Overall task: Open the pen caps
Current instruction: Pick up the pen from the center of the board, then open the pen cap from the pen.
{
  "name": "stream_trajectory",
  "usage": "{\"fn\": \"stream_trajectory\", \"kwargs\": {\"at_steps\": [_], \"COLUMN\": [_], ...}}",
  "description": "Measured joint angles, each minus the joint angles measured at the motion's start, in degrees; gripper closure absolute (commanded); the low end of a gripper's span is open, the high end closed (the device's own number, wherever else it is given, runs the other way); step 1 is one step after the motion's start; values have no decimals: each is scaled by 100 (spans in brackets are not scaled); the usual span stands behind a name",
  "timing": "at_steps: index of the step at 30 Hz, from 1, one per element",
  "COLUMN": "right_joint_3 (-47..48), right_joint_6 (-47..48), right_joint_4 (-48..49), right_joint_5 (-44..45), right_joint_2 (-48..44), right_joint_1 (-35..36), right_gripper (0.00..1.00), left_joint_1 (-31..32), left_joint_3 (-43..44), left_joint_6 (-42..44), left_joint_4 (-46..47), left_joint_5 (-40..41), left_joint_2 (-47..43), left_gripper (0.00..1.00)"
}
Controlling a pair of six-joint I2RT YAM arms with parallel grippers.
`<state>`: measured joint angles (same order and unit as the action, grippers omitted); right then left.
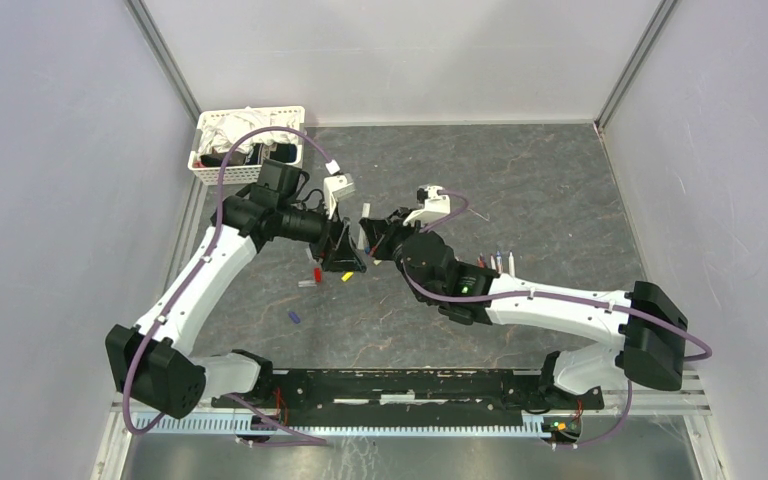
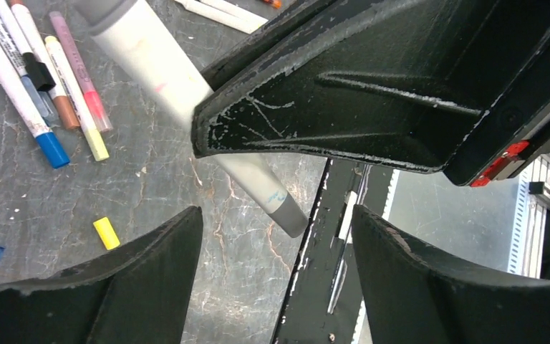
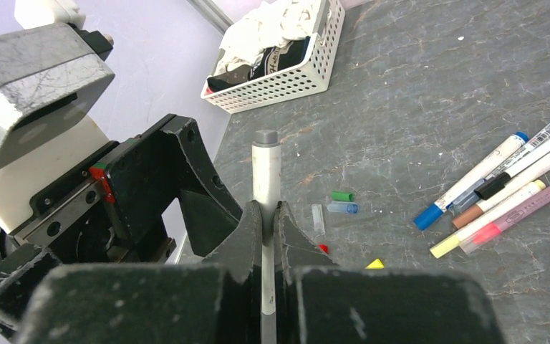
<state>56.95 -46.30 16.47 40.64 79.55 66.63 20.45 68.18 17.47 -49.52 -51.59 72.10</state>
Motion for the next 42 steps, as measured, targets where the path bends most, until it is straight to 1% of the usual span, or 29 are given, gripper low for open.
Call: {"fn": "stream_trajectory", "kwargs": {"at_steps": [1, 3, 4, 5, 6, 7, 8, 11, 12, 13, 16, 18, 21, 23, 24, 26, 29, 32, 36, 39, 42], "right_joint_3": [0, 0, 0, 0, 0, 0, 0, 0, -2, -9, -20, -22, -22, -50, -55, -96, -76, 221, 649, 673, 673], "right_joint_6": [9, 15, 26, 31, 35, 52, 57, 98, 114, 120, 155, 210, 264, 289, 289, 321, 466, 671, 850, 850, 796], "right_joint_4": [22, 28, 57, 68, 85, 103, 111, 153, 162, 170, 195, 188, 90, -142, -157, -382, -699, -1137, -1432, -1534, -1574], "right_joint_5": [46, 92, 142, 173, 205, 225, 256, 339, 352, 361, 345, 238, -208, -809, -848, -1508, -2568, -3661, -5471, -6474, -7291], "right_joint_2": [17, 22, 22, 22, 22, 22, 22, 22, 22, 22, 22, 22, -22, -205, -227, -498, -813, -678, 33, 525, 962], "right_joint_1": [17, 44, 63, 74, 83, 90, 98, 109, 109, 109, 120, 111, -17, -238, -378, -846, -1626, -2186, -2374, -2317, -2208], "right_gripper": [100, 100, 100, 100, 100, 100, 100, 100, 95, 88, 66, 54, 47, 45, 43, 40, 38, 37, 35, 34, 34], "left_joint_1": [26, 57, 66, 66, 66, 66, 63, 66, 68, 68, 31, 48, 59, 59, 59, 63, 94, 243, 719, 1045, 1178], "left_joint_3": [-11, -22, -22, -22, -22, -22, -22, -22, -22, -22, -22, -22, -22, -22, -22, -22, -22, -31, -240, -503, -627], "left_joint_6": [-31, -50, -50, -50, -48, -52, -50, -55, -52, -57, -57, -24, 179, 472, 671, 1110, 1888, 2660, 3550, 4109, 4522], "left_joint_4": [22, 35, 33, 33, 31, 24, 20, -4, -9, -11, -11, -33, -146, -245, -341, -562, -931, -1250, -1458, -1606, -1707], "left_joint_5": [0, 7, 17, 31, 55, 63, 87, 155, 195, 260, 457, 573, 824, 1036, 1172, 1456, 1891, 2328, 3069, 3611, 3989], "left_joint_2": [0, 0, 0, 0, 0, 0, 2, 2, 2, 7, 42, 52, 52, 52, 48, 17, -138, -444, -927, -1163, -1215], "left_gripper": [24, 32, 36, 44, 48, 55, 66, 89, 95, 97, 98, 98, 98, 98, 98, 98, 98, 98, 98, 98, 98]}}
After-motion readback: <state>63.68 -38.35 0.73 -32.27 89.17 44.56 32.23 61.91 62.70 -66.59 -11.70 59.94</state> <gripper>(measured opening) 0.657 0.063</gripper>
